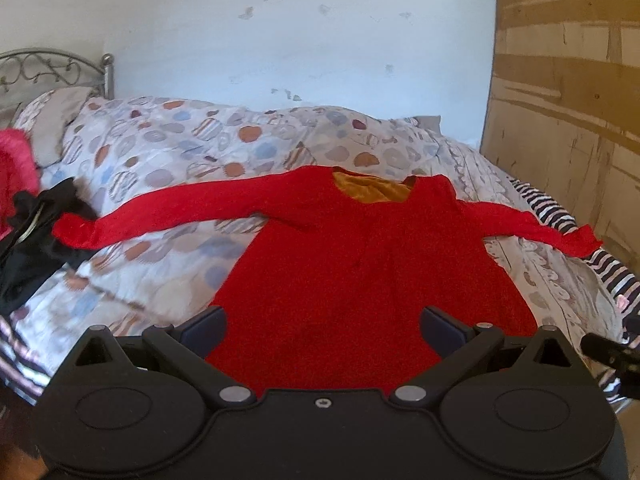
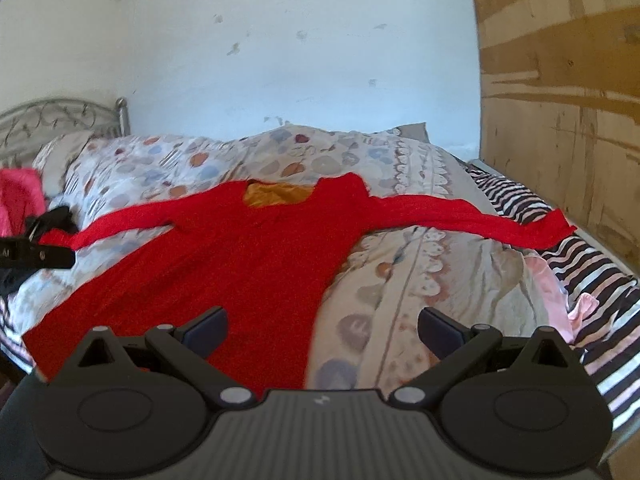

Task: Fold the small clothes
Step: 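Move the right tool to the sweater sleeve end and close on it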

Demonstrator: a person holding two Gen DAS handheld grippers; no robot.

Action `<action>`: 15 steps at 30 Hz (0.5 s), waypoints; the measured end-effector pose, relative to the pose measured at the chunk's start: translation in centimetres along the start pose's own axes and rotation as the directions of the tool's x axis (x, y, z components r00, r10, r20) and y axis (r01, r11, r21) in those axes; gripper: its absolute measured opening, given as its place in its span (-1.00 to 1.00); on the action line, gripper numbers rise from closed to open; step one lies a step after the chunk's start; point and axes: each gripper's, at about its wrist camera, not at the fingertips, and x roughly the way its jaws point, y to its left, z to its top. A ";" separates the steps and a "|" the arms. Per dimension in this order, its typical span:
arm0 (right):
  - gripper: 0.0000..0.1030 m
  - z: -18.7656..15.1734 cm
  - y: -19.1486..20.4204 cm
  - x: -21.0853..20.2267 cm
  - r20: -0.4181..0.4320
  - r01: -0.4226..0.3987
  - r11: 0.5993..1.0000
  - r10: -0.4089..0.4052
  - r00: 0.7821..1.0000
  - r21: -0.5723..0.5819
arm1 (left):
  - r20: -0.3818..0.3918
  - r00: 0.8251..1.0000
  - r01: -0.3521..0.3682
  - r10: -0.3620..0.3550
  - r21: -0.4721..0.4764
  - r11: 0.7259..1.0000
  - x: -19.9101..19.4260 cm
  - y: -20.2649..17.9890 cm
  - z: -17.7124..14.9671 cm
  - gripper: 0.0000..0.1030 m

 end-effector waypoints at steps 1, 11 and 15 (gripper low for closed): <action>1.00 0.2 -1.0 0.6 0.011 -0.004 1.000 0.004 1.000 0.017 | -0.007 1.000 -0.001 0.001 0.005 1.000 0.8 -0.4 0.5 0.99; 1.00 1.7 -11.5 5.1 0.122 0.065 0.985 -0.085 0.989 0.160 | -0.042 0.998 -0.041 0.041 0.000 0.999 9.2 -2.2 3.6 0.99; 1.00 2.0 -15.9 7.7 0.132 0.030 0.973 -0.062 0.989 0.231 | -0.033 0.997 -0.072 0.071 -0.014 0.997 11.9 -2.4 4.0 0.99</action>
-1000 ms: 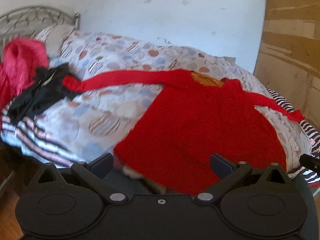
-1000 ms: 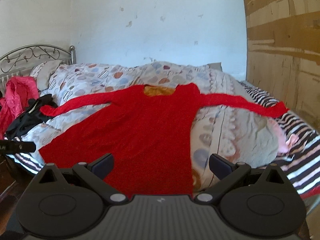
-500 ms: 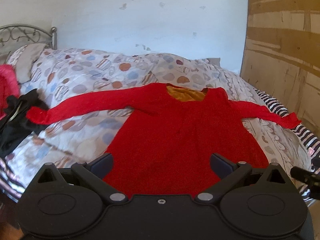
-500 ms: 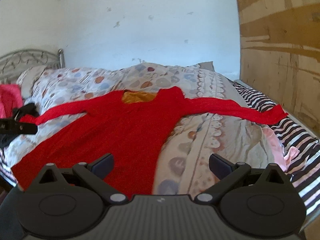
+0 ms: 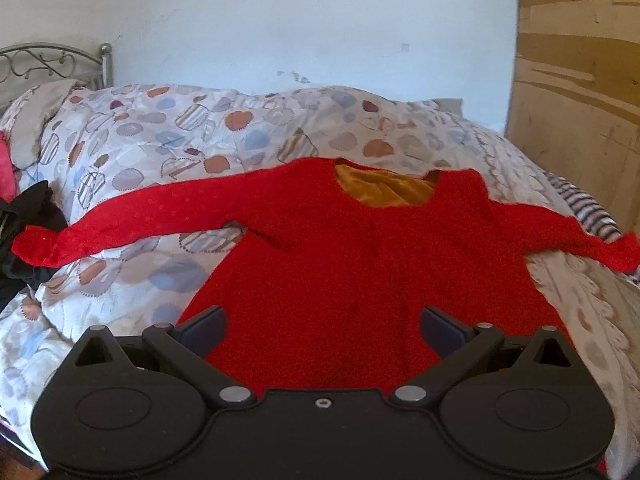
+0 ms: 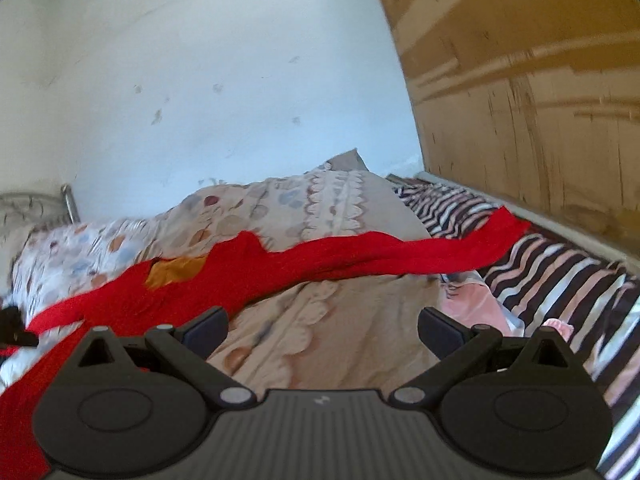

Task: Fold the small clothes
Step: 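Move the right tool to the sweater sleeve end and close on it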

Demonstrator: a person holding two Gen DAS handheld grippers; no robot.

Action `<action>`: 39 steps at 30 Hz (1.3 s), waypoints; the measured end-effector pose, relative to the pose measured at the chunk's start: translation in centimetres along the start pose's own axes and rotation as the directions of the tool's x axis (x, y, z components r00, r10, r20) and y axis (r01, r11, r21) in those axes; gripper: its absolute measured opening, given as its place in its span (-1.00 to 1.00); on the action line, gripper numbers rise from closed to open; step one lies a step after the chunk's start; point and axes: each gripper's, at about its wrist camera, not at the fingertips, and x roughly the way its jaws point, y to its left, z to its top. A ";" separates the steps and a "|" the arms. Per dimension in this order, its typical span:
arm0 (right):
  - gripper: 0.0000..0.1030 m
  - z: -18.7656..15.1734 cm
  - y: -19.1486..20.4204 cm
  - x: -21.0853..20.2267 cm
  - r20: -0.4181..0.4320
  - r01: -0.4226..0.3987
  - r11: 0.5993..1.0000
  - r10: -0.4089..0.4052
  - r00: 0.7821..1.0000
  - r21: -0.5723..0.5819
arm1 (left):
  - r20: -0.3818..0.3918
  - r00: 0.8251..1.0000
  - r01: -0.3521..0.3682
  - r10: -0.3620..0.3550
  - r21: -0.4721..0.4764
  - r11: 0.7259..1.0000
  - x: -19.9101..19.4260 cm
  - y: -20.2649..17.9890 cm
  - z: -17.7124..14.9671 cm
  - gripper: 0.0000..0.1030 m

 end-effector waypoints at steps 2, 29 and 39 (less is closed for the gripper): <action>1.00 0.7 -2.2 2.0 -0.018 -0.015 0.999 0.016 1.000 0.032 | 0.029 0.999 -0.015 0.015 -0.002 1.000 1.2 -0.4 0.1 0.99; 0.24 7.7 -17.5 19.3 -0.128 0.410 0.893 -0.392 0.911 0.186 | -0.028 0.997 0.070 -0.068 0.068 0.995 10.2 -4.0 -0.1 0.99; -0.87 9.1 -18.3 21.8 -0.099 0.503 0.855 -0.493 0.864 0.130 | -0.052 0.997 0.054 -0.054 0.012 0.998 9.5 -1.9 0.3 0.99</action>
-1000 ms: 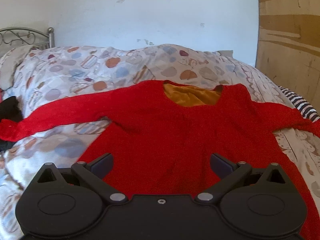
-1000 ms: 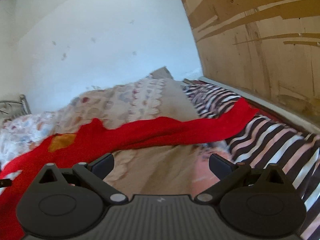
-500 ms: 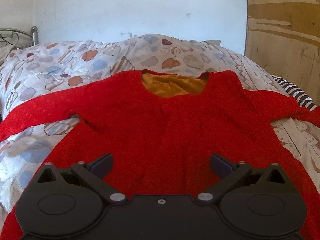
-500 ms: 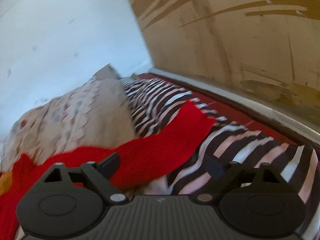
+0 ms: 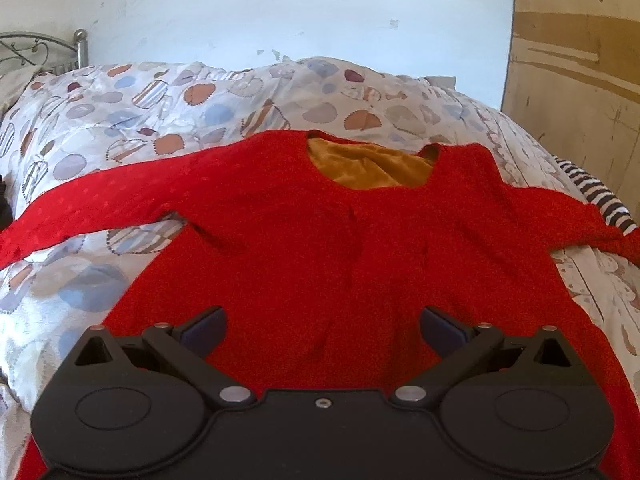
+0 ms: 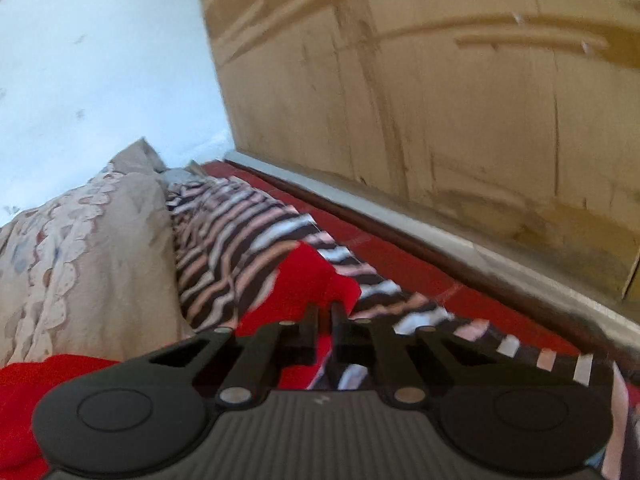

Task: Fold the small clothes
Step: 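Move the right tool to the sweater sleeve end and close on it, then lift the sleeve with the right tool and fold it across the sweater body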

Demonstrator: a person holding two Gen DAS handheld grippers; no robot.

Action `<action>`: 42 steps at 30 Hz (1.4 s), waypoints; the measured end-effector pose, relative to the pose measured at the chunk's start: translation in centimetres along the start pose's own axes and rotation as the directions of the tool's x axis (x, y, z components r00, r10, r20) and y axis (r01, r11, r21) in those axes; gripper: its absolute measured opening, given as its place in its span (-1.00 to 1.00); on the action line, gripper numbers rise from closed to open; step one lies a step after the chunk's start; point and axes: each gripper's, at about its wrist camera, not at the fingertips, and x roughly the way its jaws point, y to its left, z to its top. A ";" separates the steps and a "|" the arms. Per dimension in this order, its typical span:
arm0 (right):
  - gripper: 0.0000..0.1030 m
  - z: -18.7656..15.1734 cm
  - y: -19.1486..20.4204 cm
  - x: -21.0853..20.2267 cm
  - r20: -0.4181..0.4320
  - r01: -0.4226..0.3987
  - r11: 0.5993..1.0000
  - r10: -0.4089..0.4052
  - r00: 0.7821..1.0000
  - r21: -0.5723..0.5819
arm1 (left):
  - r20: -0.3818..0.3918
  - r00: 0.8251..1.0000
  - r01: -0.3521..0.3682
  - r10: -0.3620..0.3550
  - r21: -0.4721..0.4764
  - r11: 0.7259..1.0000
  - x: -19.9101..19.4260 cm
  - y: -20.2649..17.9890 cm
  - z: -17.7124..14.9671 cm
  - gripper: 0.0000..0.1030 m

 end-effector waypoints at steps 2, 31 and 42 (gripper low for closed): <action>-0.88 0.3 0.7 -1.2 0.041 -0.013 0.999 0.015 0.999 -0.041 | 0.009 1.000 -0.001 0.001 -0.009 1.000 -0.3 0.4 0.2 0.99; -0.89 -4.9 35.4 -26.9 -0.052 -0.679 0.497 0.785 0.617 -0.539 | 0.124 0.987 -0.067 0.107 -0.293 0.954 -9.6 11.7 0.4 0.99; -0.86 -22.2 37.7 -30.9 -0.361 -0.683 0.241 0.703 0.613 -0.689 | 0.093 0.981 -0.134 0.172 -0.325 0.936 -10.7 15.4 -2.2 0.99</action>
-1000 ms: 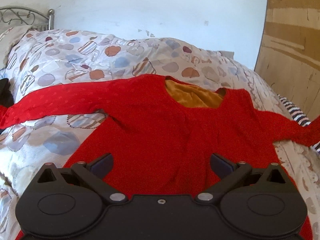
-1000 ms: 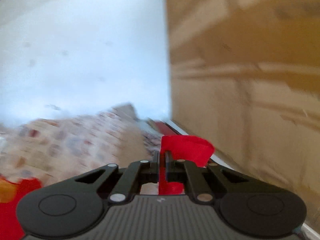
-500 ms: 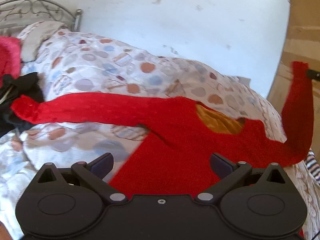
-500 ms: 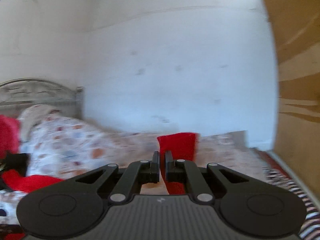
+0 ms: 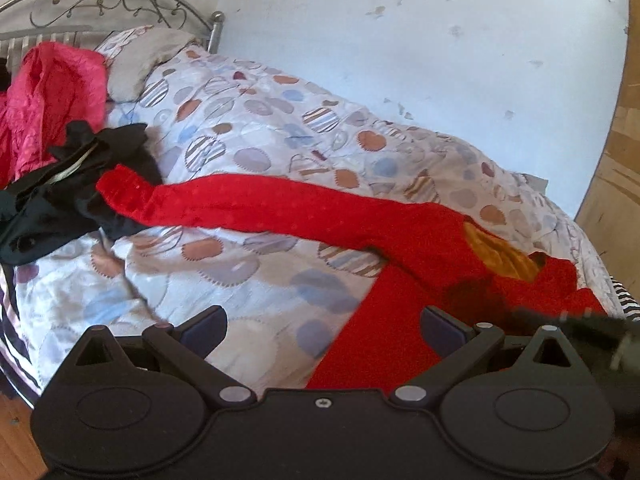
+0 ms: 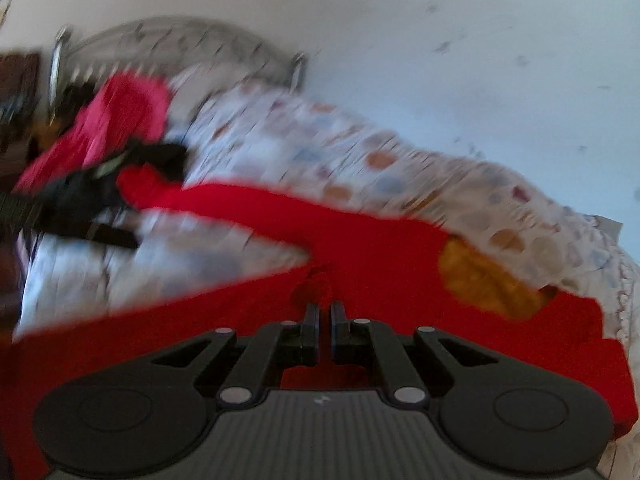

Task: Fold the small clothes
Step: 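Lift the sleeve with the right tool and fold it across the sweater body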

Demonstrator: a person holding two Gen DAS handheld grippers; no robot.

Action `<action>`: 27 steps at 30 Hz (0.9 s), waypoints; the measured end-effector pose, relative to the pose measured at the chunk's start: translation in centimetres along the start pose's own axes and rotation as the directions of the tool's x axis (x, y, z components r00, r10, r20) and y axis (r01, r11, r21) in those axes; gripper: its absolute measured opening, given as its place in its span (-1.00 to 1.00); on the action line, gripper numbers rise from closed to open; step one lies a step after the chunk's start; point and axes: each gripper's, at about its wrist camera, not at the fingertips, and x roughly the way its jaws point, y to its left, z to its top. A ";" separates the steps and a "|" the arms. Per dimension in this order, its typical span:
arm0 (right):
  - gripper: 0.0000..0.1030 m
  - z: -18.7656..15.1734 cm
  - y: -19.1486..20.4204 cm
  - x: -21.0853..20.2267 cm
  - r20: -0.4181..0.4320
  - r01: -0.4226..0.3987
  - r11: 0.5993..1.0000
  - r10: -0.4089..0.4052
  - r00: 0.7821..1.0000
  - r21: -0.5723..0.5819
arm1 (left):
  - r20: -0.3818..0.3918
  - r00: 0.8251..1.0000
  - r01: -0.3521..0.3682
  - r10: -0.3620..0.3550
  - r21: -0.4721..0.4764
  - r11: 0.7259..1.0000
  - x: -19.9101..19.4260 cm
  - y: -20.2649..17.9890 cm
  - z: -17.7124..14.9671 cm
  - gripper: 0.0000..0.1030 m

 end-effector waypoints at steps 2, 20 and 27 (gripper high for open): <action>-0.78 -0.9 1.3 -0.2 -0.034 -0.020 0.999 0.019 0.999 -0.039 | -0.009 1.000 -0.002 0.002 -0.012 1.000 0.4 0.2 -0.2 0.99; 0.93 -8.1 -11.2 -9.1 -0.097 0.491 0.871 -0.489 0.867 -0.008 | -0.083 0.991 0.115 -0.107 0.106 0.988 8.1 -7.3 -1.8 0.99; 0.42 -10.1 -17.8 -5.4 -0.228 0.520 0.850 -0.491 0.841 0.082 | -0.121 0.991 0.075 -0.056 0.158 0.985 10.1 -7.9 -3.9 0.99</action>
